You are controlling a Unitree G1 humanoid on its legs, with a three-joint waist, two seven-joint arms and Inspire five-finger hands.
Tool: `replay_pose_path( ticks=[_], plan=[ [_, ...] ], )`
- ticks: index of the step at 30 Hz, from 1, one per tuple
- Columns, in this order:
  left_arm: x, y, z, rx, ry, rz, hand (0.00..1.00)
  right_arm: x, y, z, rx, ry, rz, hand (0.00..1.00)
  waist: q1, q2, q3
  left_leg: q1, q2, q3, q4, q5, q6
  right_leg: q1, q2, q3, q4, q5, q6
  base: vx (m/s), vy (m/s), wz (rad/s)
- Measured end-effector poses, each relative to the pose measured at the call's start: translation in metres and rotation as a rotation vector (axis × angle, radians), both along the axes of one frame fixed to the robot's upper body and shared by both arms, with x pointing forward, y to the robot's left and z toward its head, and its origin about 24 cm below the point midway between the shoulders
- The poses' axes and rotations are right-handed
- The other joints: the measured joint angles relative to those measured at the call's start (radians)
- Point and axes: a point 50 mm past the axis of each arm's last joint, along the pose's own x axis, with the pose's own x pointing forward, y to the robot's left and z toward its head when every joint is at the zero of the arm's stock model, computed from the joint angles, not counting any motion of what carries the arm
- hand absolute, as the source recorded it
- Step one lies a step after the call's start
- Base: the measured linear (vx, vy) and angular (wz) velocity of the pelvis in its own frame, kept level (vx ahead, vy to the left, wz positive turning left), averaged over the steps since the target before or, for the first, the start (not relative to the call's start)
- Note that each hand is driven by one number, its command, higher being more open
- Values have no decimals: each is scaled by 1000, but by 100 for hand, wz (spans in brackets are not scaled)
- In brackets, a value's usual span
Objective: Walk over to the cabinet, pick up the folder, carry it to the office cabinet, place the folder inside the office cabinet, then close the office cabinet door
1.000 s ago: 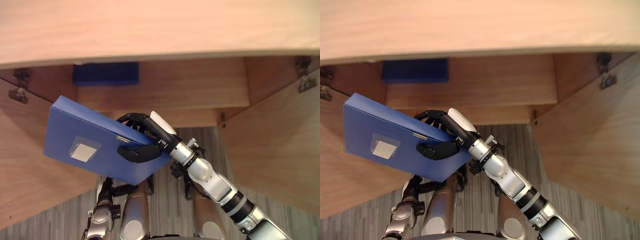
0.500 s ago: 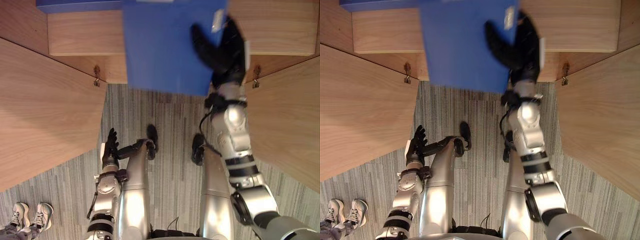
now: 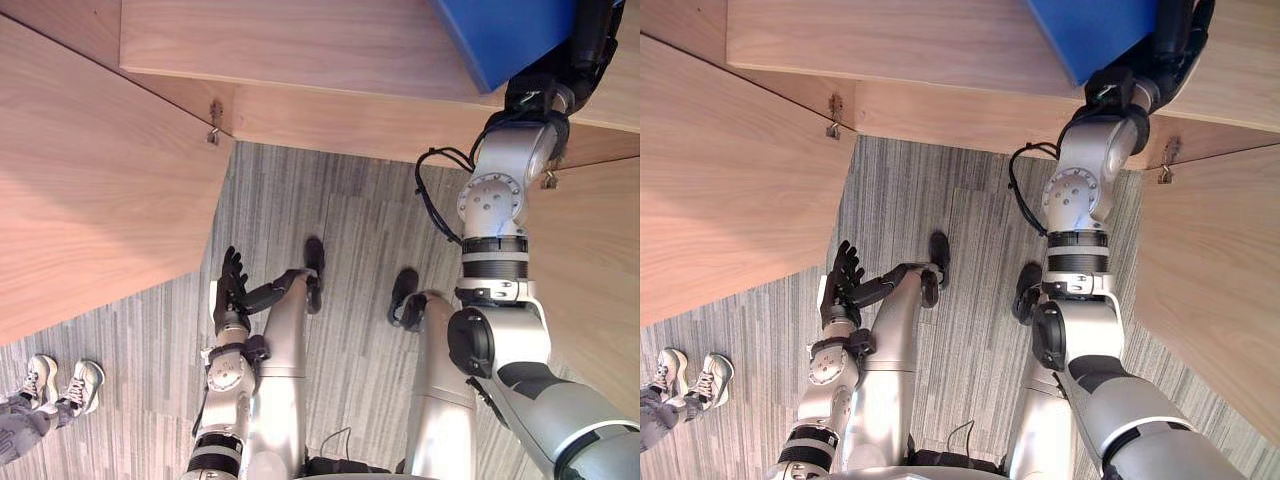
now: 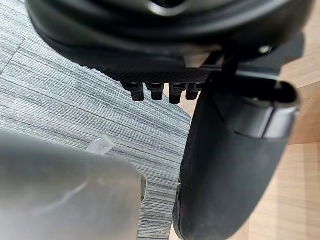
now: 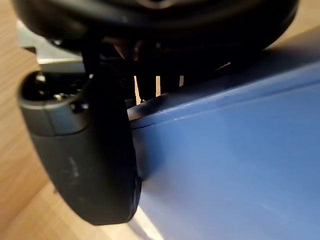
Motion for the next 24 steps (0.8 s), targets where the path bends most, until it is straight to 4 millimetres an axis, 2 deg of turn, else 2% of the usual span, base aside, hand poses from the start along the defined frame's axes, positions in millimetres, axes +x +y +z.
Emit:
replay_pose_path(
  ticks=[2,4,6,11,15,17,20,24],
  plan=[
    [1,-4,1,-6,-7,-5,100,0,-5,15,103,-46,37,100,8,6,-4,-11,-11,-6,-16,11,-4,-13,-13,-11,6,-2,-3,-69,-50,24],
    [1,-5,1,-10,-8,-6,100,0,-9,23,167,-66,66,100,12,10,-6,-17,-11,-12,-28,22,-4,-14,-21,-28,6,-5,-9,-49,-62,25],
    [1,-6,2,-23,-10,-5,100,-1,-9,27,184,-73,70,100,20,10,-6,-20,-12,-18,-35,35,-10,-14,-23,-37,7,-7,-14,-19,-53,17],
    [2,-8,3,-21,-16,-18,100,-3,-4,34,136,-80,73,100,28,10,-6,-20,-12,-23,-42,46,-3,-13,-23,-45,5,-10,-18,0,-15,3],
    [2,-5,2,-8,-6,-23,100,-1,13,39,-52,-76,102,100,8,9,-7,-18,-5,-23,-36,44,-3,-7,-17,-45,1,-10,-18,-8,3,-3],
    [2,-3,2,0,4,-26,100,2,28,36,-217,-66,126,100,-2,9,-7,-14,5,-19,-28,41,-3,-3,-10,-43,0,-7,-18,-20,5,-13],
    [2,1,-1,1,20,-18,100,7,41,21,-379,-14,137,100,-12,8,-8,-1,14,-15,-27,39,-4,9,-1,-40,-6,-4,-20,-23,-3,-10],
    [1,5,-6,-7,45,-4,100,12,48,-4,-528,63,123,100,-21,5,-16,17,25,-5,-41,39,-5,21,9,-33,-25,6,-21,-16,-2,-11]
  ],
)
